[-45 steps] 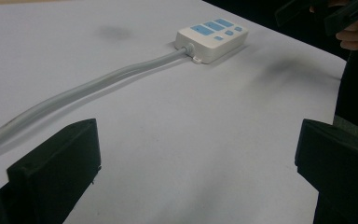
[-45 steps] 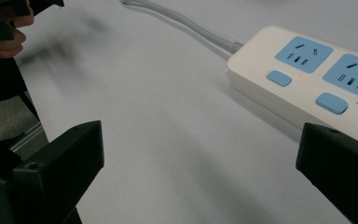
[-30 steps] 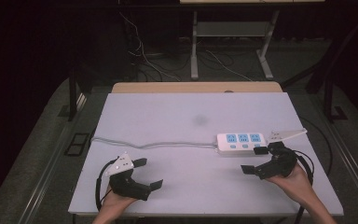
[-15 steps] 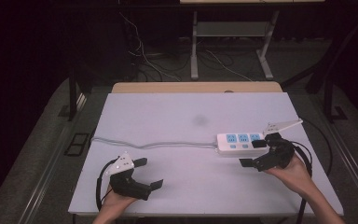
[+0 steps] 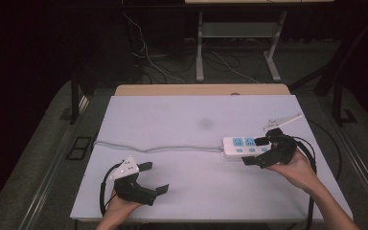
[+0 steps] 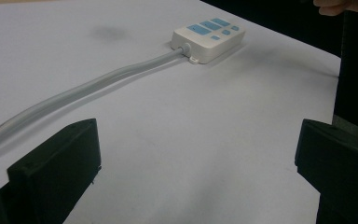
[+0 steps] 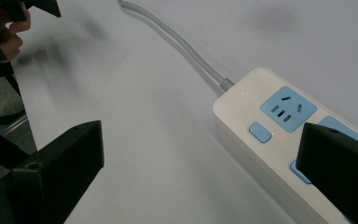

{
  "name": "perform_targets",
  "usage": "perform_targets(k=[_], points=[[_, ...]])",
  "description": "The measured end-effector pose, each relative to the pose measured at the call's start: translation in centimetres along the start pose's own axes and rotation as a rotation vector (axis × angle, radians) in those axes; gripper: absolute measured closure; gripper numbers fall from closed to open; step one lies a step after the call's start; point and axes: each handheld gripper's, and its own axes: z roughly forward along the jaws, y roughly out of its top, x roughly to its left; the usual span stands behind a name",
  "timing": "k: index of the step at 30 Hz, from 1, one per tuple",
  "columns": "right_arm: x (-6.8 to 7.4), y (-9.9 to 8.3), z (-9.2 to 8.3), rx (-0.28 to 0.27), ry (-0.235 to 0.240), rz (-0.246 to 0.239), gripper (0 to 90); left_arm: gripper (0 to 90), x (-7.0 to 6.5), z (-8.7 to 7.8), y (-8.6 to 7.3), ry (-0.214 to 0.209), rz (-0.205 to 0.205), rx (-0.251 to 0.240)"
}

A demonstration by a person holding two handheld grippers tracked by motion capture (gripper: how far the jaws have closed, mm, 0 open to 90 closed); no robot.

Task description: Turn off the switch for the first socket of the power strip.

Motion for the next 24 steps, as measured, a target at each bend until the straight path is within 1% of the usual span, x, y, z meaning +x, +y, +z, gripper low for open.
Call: perform_targets(k=[4, 11, 15, 24], points=[[-0.2, 0.6, 0.3, 0.013, 0.001, -0.011, 0.5, 0.0, 0.0, 0.0, 0.0, -0.003, 0.001, 0.000], [-0.5, 1.5, 0.7, 0.028, -0.001, -0.017, 0.5, 0.0, 0.0, 0.0, 0.0, -0.003, 0.001, 0.001], [-0.8, 1.9, 1.4, 0.052, -0.003, -0.017, 0.5, 0.0, 0.0, 0.0, 0.0, -0.003, 0.001, 0.003], [-1.4, 2.7, 2.5, 0.079, -0.006, -0.009, 0.6, 0.0, 0.0, 0.0, 0.0, -0.003, 0.002, 0.006]])
